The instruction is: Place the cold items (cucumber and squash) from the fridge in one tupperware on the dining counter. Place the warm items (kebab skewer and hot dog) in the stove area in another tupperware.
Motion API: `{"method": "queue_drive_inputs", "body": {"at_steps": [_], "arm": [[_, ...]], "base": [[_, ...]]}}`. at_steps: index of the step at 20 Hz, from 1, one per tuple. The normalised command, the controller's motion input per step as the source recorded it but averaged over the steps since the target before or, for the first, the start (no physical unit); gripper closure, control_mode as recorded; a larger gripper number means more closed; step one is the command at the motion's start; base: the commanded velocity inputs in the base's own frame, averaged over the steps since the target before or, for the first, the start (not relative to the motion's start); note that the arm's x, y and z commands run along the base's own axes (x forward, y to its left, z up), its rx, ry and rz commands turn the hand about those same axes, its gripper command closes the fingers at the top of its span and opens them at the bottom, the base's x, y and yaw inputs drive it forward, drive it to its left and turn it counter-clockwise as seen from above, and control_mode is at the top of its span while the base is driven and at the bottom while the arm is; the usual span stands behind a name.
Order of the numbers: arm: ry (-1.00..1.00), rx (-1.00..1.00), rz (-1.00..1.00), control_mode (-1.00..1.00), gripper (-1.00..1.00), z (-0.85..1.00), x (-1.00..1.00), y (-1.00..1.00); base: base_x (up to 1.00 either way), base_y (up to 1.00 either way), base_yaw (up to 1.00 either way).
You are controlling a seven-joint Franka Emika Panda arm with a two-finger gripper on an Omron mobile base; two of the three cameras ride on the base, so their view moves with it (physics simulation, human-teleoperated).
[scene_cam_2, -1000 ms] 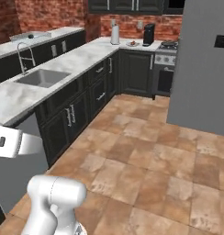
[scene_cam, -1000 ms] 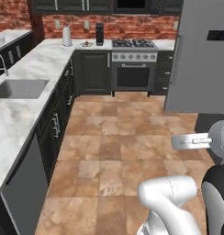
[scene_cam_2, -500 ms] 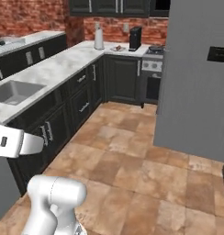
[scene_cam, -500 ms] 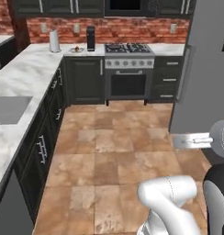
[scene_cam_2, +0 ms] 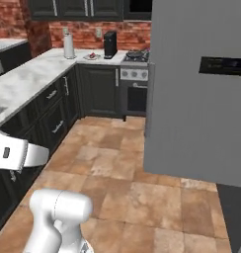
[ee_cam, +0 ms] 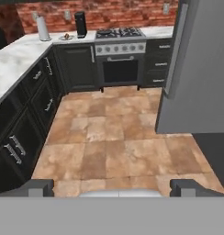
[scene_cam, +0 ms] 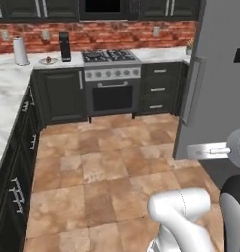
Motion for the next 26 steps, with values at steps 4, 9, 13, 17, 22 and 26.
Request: {"method": "queue_drive_inputs", "body": {"at_steps": [4,9,13,17,22,26], "arm": [[0.0,0.0,0.0,1.0,-1.0,0.0,0.0,0.0],[0.0,0.0,0.0,1.0,-1.0,0.0,0.0,0.0],[0.0,0.0,0.0,1.0,-1.0,0.0,0.0,0.0],[0.0,0.0,0.0,1.0,-1.0,0.0,0.0,0.0],[0.0,0.0,0.0,1.0,-1.0,0.0,0.0,0.0],[0.0,0.0,0.0,1.0,-1.0,0.0,0.0,0.0]], "base": [[0.62,0.44,-0.45],[0.6,0.57,-0.43],[0.65,0.48,-0.37],[0.79,0.35,-0.24],[0.81,0.55,-0.27],[0.63,0.45,-0.42]]}}
